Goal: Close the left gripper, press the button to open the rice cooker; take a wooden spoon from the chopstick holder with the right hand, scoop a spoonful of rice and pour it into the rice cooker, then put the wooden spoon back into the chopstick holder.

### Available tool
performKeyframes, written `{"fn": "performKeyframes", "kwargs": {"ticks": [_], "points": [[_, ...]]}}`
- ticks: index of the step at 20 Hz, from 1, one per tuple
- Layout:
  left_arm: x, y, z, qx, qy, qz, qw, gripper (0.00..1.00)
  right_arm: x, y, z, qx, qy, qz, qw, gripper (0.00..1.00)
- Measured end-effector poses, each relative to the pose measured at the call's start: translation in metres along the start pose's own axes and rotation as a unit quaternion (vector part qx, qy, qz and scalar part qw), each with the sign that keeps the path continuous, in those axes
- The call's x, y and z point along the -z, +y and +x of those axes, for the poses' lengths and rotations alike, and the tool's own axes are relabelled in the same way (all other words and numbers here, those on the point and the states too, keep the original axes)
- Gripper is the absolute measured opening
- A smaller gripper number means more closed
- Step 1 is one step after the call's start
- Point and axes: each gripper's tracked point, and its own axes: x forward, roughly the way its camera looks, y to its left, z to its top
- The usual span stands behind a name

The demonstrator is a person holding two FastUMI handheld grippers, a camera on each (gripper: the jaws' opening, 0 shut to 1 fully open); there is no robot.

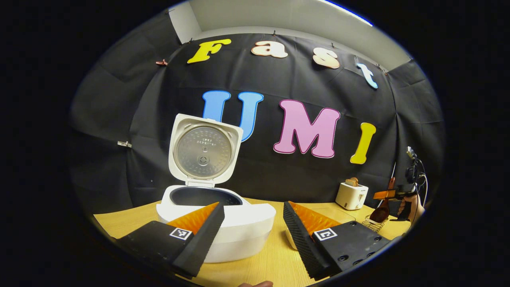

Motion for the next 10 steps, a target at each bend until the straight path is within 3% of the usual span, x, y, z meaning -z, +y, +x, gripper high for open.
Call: {"fn": "performKeyframes", "kwargs": {"ticks": [4,10], "points": [[0.001,0.008,-0.008,-0.005,-0.004,-0.003,1.000,0.95,-0.025,0.042,-0.003,-0.021,-0.032,-0.013,0.999,0.19],[-0.005,0.006,-0.023,0.011,-0.009,-0.011,1.000,0.95,-0.027,0.138,0.011,-0.079,-0.037,-0.048,0.995,0.19]]}}
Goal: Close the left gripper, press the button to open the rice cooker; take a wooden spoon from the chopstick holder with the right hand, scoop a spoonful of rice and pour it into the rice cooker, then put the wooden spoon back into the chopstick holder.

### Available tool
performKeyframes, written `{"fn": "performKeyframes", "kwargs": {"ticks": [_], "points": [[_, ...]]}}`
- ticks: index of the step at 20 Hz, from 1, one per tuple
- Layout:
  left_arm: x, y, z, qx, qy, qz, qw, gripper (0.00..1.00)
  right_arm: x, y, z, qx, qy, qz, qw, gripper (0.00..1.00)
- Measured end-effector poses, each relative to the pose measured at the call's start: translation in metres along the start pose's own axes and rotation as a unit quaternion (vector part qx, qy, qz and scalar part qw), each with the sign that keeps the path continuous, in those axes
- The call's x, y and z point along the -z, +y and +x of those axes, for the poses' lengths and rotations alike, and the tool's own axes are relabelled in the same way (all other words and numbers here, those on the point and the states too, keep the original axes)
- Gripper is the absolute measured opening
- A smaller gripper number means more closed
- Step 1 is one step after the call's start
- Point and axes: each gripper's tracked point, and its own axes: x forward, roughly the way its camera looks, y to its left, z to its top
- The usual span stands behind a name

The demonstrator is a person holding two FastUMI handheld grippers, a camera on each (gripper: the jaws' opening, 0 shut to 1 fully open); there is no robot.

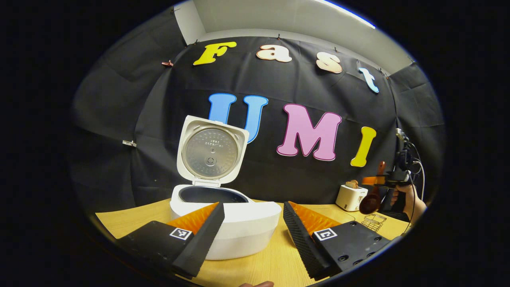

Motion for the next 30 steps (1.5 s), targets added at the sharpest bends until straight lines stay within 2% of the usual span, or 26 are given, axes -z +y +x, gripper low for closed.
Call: {"fn": "performKeyframes", "kwargs": {"ticks": [5,9,12,14,16,20,24,30], "points": [[-0.012,-0.011,-0.004,0.023,-0.020,0.003,1.000,0.95,0.025,0.060,0.033,-0.025,0.013,-0.006,1.000,0.19],[-0.005,-0.015,-0.002,0.040,-0.010,-0.004,0.999,0.95,0.071,0.087,0.054,-0.026,0.050,-0.019,0.998,0.19],[0.003,-0.012,-0.003,0.047,-0.001,-0.010,0.999,0.95,0.098,0.093,0.064,-0.015,0.068,-0.038,0.997,0.19],[0.010,-0.005,-0.001,0.041,0.007,0.012,0.999,0.95,0.112,0.096,0.067,-0.010,0.073,-0.061,0.995,0.19],[0.016,0.006,0.001,0.025,0.012,0.032,0.999,0.95,0.128,0.103,0.067,-0.014,0.092,-0.050,0.994,0.19],[0.016,0.017,-0.004,0.023,0.012,0.022,0.999,0.95,0.163,0.111,0.070,-0.020,0.128,-0.027,0.991,0.19],[0.014,0.036,-0.008,0.007,0.011,0.024,1.000,0.95,0.165,0.121,0.070,-0.019,0.121,-0.033,0.992,0.19],[0.015,0.047,-0.014,0.000,0.012,0.010,1.000,0.95,0.171,0.137,0.067,-0.026,0.141,0.024,0.989,0.19]]}}
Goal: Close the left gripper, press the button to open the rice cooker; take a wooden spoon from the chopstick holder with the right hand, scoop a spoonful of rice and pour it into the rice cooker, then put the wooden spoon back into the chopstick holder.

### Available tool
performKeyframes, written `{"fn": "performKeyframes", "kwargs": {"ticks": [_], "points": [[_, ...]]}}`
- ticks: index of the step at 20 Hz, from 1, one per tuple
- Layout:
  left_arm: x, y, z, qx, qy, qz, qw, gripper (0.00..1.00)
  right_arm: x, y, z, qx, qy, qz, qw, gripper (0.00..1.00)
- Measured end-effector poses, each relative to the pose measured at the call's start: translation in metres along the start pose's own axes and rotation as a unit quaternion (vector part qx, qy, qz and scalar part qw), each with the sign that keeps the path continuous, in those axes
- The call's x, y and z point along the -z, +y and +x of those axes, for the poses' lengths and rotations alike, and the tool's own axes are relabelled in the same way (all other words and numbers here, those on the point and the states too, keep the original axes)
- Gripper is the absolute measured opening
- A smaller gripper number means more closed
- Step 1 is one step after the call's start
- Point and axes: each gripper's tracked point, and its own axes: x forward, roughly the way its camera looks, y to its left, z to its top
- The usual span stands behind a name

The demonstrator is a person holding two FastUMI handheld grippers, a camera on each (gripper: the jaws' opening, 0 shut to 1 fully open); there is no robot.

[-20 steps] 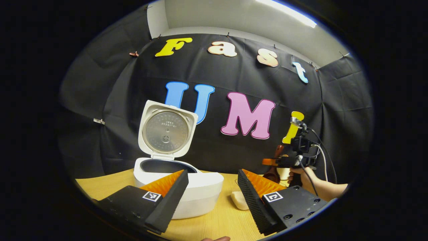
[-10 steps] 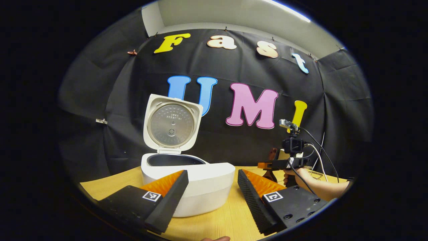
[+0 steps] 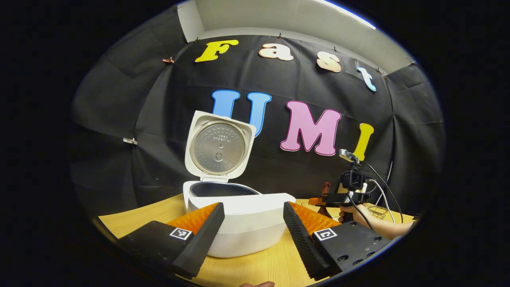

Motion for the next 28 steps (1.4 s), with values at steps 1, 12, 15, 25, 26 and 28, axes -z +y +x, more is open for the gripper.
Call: {"fn": "performKeyframes", "kwargs": {"ticks": [1,12,15,25,26,28], "points": [[-0.001,0.002,0.000,-0.001,-0.001,0.000,1.000,0.96,0.001,0.000,-0.001,-0.001,0.004,0.012,1.000,0.19],[-0.005,0.006,-0.003,-0.006,-0.004,-0.010,1.000,0.95,0.014,0.000,-0.007,-0.033,0.050,0.201,0.978,0.19],[-0.008,0.005,-0.004,-0.008,-0.006,-0.008,1.000,0.95,0.014,0.004,-0.006,-0.031,0.050,0.201,0.978,0.19],[-0.013,0.003,-0.007,-0.012,-0.012,-0.001,1.000,0.95,-0.044,0.006,-0.024,-0.045,-0.008,0.209,0.977,0.19],[-0.013,0.003,-0.008,-0.013,-0.012,0.001,1.000,0.96,-0.048,0.005,-0.025,-0.043,-0.014,0.204,0.978,0.19],[-0.015,0.004,-0.011,-0.015,-0.015,0.005,1.000,0.95,-0.055,0.007,-0.028,-0.045,-0.024,0.206,0.977,0.19]]}}
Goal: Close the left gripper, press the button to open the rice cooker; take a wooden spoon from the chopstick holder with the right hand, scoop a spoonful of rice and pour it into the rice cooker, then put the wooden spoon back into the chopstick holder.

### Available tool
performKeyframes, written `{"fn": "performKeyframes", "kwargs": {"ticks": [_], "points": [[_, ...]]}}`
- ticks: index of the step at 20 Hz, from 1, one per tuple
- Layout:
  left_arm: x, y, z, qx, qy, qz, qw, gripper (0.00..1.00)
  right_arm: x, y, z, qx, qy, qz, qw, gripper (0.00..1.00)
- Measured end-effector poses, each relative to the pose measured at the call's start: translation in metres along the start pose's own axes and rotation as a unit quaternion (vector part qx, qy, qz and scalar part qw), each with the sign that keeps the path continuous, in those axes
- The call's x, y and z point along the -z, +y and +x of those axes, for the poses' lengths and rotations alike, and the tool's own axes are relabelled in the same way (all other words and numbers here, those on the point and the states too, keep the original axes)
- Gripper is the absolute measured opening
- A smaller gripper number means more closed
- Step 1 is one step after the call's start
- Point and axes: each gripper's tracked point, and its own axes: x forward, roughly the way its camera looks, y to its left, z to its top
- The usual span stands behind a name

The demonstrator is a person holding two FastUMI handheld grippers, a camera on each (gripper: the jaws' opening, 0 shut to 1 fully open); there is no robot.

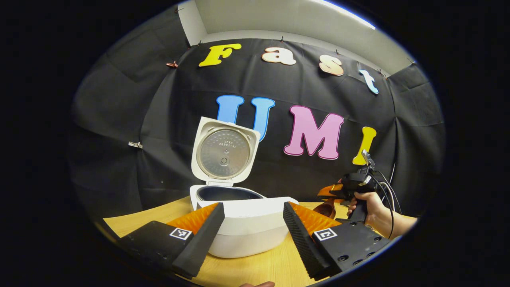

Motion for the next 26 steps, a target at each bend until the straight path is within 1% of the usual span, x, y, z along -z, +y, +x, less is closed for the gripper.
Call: {"fn": "performKeyframes", "kwargs": {"ticks": [4,7,11,14,18,26], "points": [[-0.005,0.001,-0.005,-0.004,-0.004,0.005,1.000,0.96,-0.015,0.001,-0.006,-0.001,-0.016,0.007,1.000,0.19],[-0.009,0.001,-0.007,-0.005,-0.009,0.004,1.000,0.95,-0.024,0.010,-0.010,-0.012,-0.020,0.028,0.999,0.19],[-0.009,0.002,-0.012,-0.010,-0.011,0.000,1.000,0.96,-0.043,0.027,-0.014,-0.019,-0.035,0.010,0.999,0.19],[-0.010,0.008,-0.016,-0.019,-0.013,-0.003,1.000,0.95,-0.060,0.056,-0.017,-0.036,-0.046,-0.004,0.998,0.19],[-0.014,0.017,-0.025,-0.033,-0.016,-0.012,0.999,0.96,-0.067,0.104,-0.021,-0.061,-0.056,-0.042,0.996,0.18],[-0.022,0.053,-0.051,-0.077,-0.021,0.000,0.997,0.95,-0.039,0.193,-0.009,-0.117,-0.034,-0.052,0.991,0.18]]}}
